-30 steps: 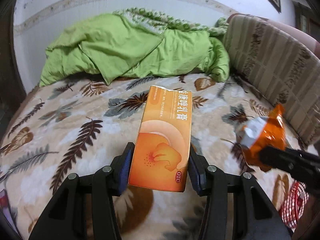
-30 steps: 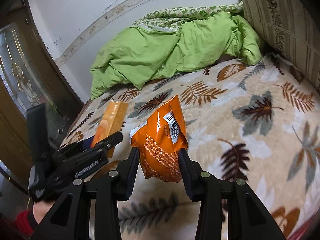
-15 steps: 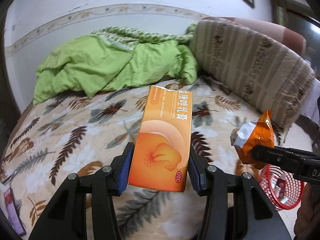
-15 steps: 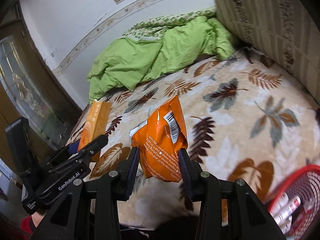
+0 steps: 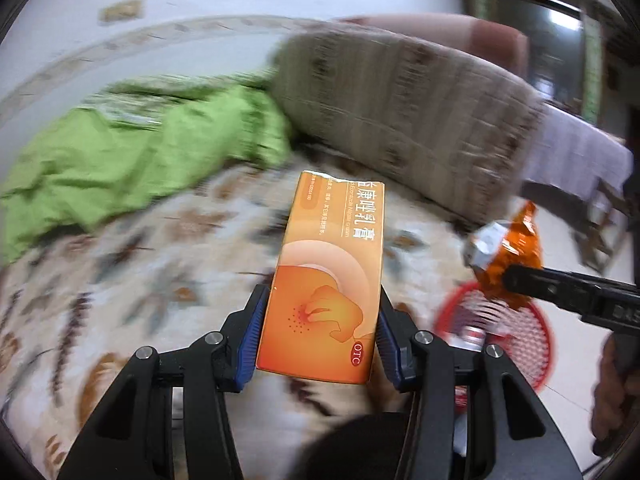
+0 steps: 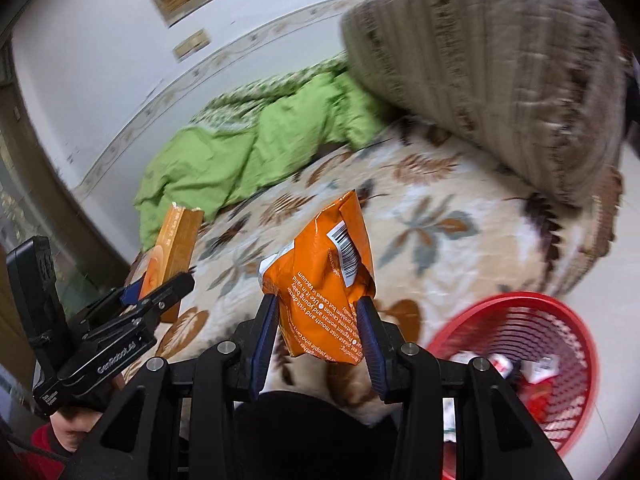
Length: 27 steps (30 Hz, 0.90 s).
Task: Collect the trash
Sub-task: 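Carry the orange box and orange bag with both tools to the red wastebasket, then open both tools over the wastebasket to drop the box and bag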
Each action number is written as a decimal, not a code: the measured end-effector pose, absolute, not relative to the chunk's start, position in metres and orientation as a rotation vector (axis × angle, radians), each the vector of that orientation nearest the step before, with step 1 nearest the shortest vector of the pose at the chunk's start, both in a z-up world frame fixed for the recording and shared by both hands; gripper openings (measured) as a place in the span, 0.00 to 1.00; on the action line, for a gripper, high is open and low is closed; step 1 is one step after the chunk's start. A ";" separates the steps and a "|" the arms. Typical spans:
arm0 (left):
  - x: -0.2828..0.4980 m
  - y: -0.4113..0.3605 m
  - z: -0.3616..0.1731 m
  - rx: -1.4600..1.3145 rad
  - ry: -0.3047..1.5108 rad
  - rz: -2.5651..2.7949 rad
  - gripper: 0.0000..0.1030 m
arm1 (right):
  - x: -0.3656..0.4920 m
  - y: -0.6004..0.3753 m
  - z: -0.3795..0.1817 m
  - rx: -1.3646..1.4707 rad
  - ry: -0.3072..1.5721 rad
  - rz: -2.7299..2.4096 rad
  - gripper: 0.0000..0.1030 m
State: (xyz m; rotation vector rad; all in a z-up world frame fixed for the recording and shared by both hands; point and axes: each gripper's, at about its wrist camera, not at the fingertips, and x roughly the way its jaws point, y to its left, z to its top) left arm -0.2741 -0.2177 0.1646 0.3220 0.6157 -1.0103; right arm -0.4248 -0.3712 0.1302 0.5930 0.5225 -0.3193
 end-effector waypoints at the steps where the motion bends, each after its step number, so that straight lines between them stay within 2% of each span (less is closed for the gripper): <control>1: -0.279 -0.225 0.163 0.327 0.635 -1.045 0.47 | -0.434 -0.376 0.130 0.603 0.518 -0.343 0.42; 10: -0.335 -0.306 0.131 0.400 0.841 -1.344 0.47 | -0.514 -0.427 0.111 0.710 0.509 -0.570 0.42; 12: -0.343 -0.319 0.122 0.419 0.871 -1.367 0.47 | -0.525 -0.435 0.104 0.732 0.515 -0.604 0.45; 15: -0.351 -0.338 0.106 0.443 0.937 -1.373 0.57 | -0.527 -0.445 0.093 0.743 0.565 -0.643 0.51; 17: -0.350 -0.341 0.104 0.434 0.954 -1.370 0.58 | -0.527 -0.449 0.088 0.753 0.583 -0.656 0.54; 20: -0.346 -0.330 0.110 0.407 0.928 -1.349 0.60 | -0.526 -0.448 0.090 0.732 0.588 -0.675 0.56; 22: -0.342 -0.320 0.117 0.389 0.889 -1.323 0.67 | -0.525 -0.444 0.096 0.698 0.584 -0.702 0.61; 25: -0.335 -0.294 0.132 0.353 0.817 -1.271 0.72 | -0.517 -0.428 0.107 0.601 0.599 -0.777 0.67; 27: -0.331 -0.279 0.139 0.335 0.781 -1.244 0.77 | -0.510 -0.413 0.113 0.534 0.614 -0.839 0.77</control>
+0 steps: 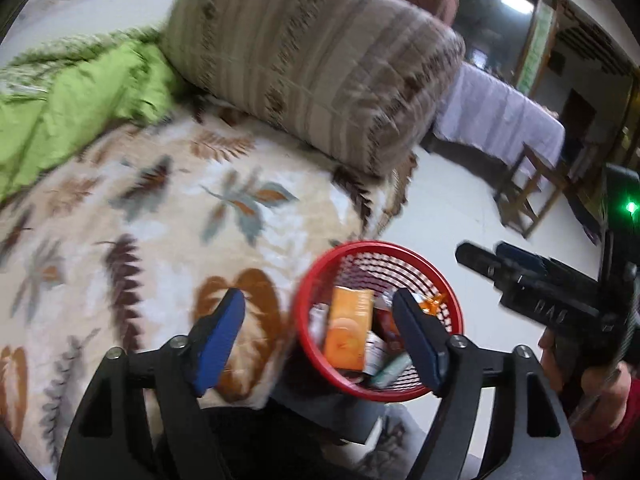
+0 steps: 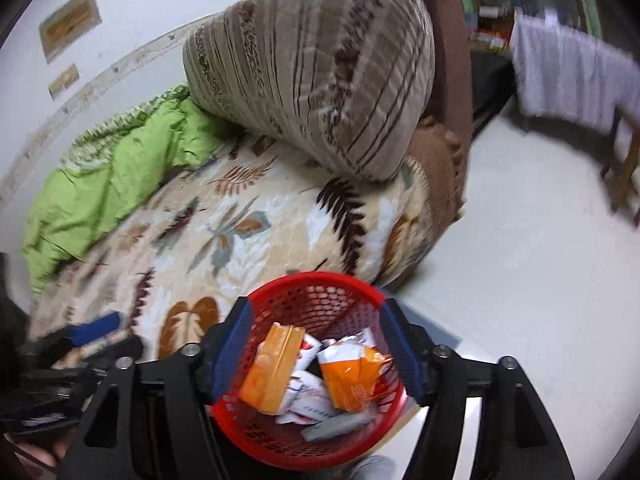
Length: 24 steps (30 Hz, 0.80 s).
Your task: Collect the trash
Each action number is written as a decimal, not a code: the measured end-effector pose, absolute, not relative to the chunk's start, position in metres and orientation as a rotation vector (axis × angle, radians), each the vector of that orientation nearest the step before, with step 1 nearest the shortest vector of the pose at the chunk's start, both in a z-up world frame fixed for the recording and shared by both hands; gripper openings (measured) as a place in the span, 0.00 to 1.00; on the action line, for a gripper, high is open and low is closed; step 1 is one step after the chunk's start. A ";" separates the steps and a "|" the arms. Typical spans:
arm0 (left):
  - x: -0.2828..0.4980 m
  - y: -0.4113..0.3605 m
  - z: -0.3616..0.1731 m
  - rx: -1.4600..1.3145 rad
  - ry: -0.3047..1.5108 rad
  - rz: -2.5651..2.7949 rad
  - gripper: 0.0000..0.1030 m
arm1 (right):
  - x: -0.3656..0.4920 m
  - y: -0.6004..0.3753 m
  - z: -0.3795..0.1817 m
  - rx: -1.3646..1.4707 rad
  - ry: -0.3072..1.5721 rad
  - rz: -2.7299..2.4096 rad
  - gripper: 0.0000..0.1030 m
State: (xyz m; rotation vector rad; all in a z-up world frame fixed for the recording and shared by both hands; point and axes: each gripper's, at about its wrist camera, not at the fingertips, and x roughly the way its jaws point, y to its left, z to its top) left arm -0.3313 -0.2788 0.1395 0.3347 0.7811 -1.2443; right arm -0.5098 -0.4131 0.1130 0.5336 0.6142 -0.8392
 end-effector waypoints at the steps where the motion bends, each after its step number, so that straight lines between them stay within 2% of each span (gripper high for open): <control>1: -0.329 -0.264 0.144 0.323 0.747 -1.212 0.79 | -0.505 -0.403 0.116 0.503 0.621 -0.862 0.80; 8: -0.319 -0.189 0.153 0.307 0.630 -1.044 0.93 | -0.482 -0.332 0.122 0.408 0.614 -0.943 0.94; 12: -0.315 -0.157 0.150 0.310 0.601 -0.939 0.98 | -0.478 -0.305 0.123 0.402 0.605 -0.920 0.94; 24: -0.303 -0.125 0.146 0.259 0.618 -0.846 0.98 | -0.460 -0.277 0.124 0.302 0.675 -0.904 0.94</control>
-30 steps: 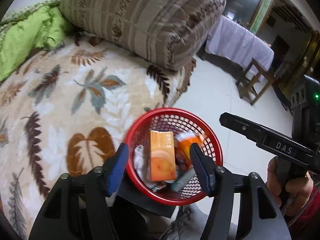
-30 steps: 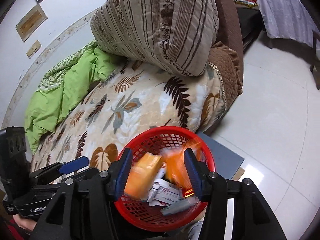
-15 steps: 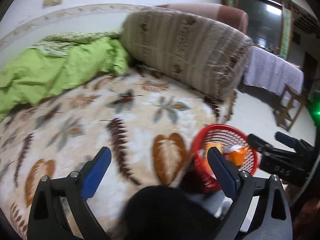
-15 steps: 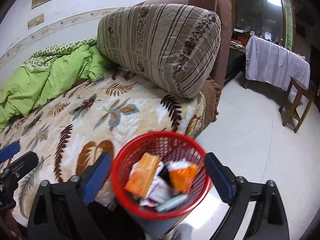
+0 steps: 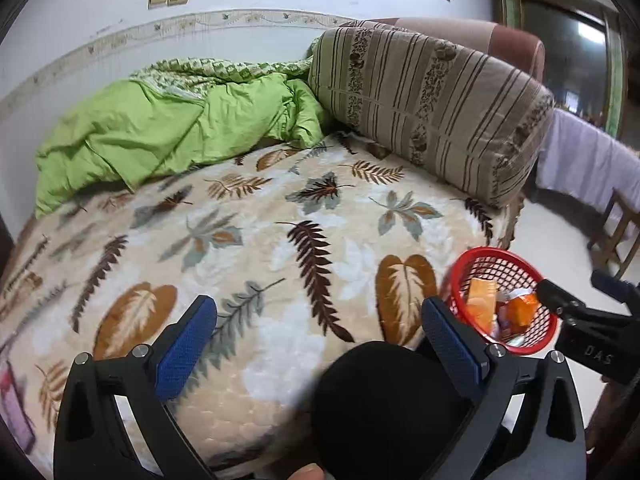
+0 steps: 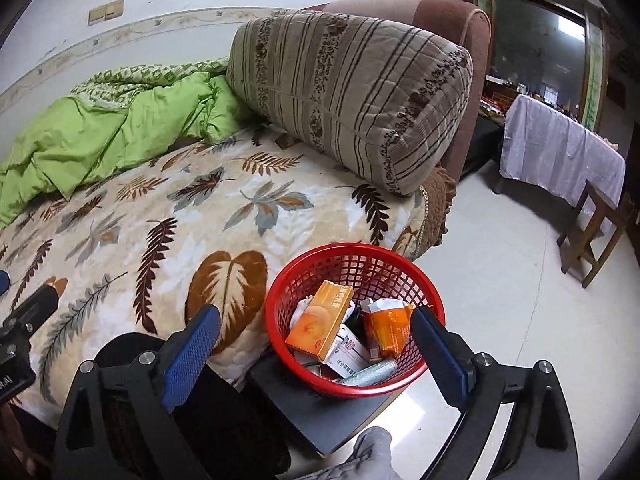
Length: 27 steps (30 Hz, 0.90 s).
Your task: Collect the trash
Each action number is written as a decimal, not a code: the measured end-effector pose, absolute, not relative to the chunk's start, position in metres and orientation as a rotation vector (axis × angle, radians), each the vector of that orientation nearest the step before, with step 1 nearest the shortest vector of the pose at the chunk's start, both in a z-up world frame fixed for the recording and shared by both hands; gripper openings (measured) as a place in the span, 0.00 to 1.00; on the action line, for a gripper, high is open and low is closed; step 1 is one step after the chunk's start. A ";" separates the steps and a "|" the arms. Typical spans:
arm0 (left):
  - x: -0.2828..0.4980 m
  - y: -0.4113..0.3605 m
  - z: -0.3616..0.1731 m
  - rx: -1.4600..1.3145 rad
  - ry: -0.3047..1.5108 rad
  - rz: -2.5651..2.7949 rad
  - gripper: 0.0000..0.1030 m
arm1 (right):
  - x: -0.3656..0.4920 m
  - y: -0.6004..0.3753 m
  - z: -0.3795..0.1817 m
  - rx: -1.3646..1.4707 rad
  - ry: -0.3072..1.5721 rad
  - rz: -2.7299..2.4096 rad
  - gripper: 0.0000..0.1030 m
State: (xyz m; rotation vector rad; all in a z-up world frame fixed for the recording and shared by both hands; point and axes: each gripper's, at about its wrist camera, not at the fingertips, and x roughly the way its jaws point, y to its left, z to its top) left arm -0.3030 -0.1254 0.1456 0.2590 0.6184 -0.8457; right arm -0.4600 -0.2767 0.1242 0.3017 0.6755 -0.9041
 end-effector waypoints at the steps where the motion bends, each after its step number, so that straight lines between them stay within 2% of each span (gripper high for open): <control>1: -0.303 -0.125 0.145 0.257 0.622 -0.842 0.98 | -0.460 -0.277 0.124 0.303 0.677 -0.904 0.94; 27: -0.311 -0.127 0.144 0.310 0.572 -0.781 0.98 | -0.457 -0.275 0.119 0.310 0.697 -0.877 0.94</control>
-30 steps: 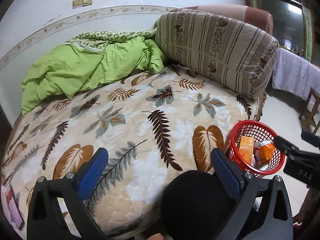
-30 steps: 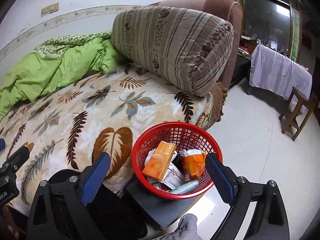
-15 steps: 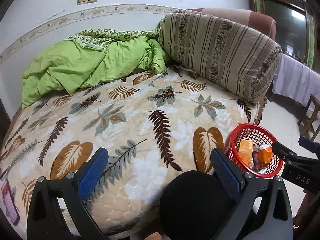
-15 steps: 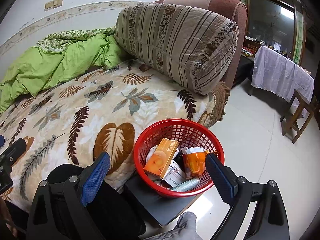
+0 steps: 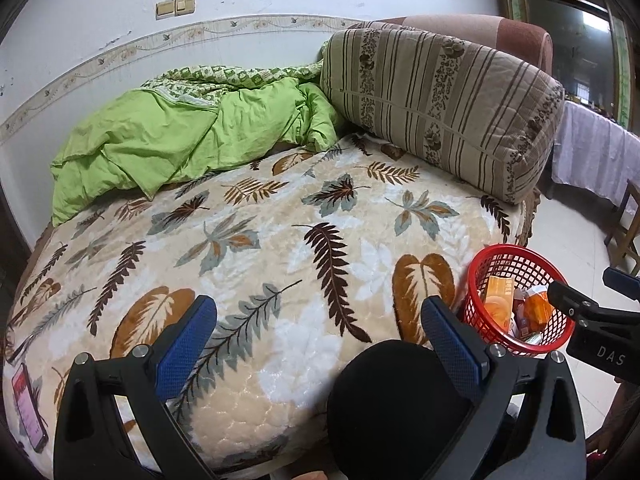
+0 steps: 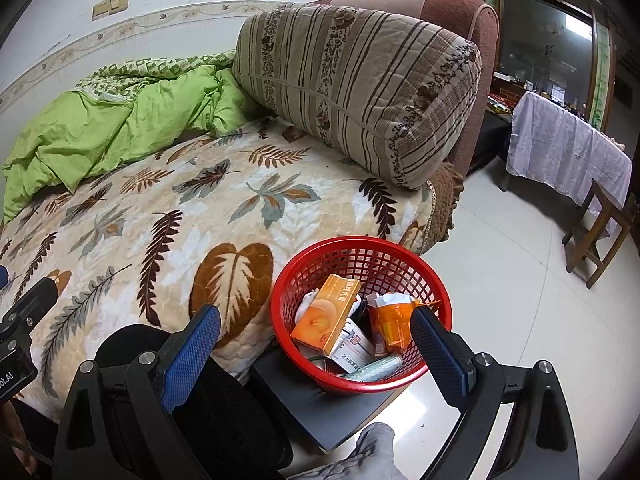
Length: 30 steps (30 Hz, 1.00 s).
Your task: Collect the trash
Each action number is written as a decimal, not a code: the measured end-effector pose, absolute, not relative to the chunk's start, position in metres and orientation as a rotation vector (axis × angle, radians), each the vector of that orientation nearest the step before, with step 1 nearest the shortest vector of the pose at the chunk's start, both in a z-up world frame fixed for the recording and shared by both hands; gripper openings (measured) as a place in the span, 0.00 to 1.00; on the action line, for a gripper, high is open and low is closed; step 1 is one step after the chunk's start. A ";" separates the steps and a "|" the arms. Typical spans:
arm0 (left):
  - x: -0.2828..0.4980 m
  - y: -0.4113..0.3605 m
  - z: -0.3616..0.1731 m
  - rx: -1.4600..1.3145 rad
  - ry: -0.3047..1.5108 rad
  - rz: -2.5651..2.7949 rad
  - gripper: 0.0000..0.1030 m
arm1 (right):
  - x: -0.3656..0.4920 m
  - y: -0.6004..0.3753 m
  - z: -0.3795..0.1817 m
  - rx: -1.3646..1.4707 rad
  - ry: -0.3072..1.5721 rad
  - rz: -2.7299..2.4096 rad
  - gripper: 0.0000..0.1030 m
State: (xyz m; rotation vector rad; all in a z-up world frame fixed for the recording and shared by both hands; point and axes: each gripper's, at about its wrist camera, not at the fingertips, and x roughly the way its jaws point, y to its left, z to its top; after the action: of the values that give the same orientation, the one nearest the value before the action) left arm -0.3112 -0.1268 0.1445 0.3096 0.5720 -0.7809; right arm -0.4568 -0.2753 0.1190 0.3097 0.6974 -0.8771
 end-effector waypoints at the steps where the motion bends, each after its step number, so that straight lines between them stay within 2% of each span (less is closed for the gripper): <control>1: -0.312 -0.127 0.144 0.309 0.574 -0.782 0.98 | -0.457 -0.275 0.119 0.309 0.699 -0.876 0.94; 30: -0.312 -0.127 0.145 0.311 0.577 -0.788 0.98 | -0.455 -0.277 0.115 0.313 0.723 -0.862 0.94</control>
State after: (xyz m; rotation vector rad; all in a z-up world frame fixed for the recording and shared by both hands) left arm -0.3118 -0.1269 0.1448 0.3110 0.5766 -0.7881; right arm -0.4551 -0.2770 0.1147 0.3129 0.7233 -0.8617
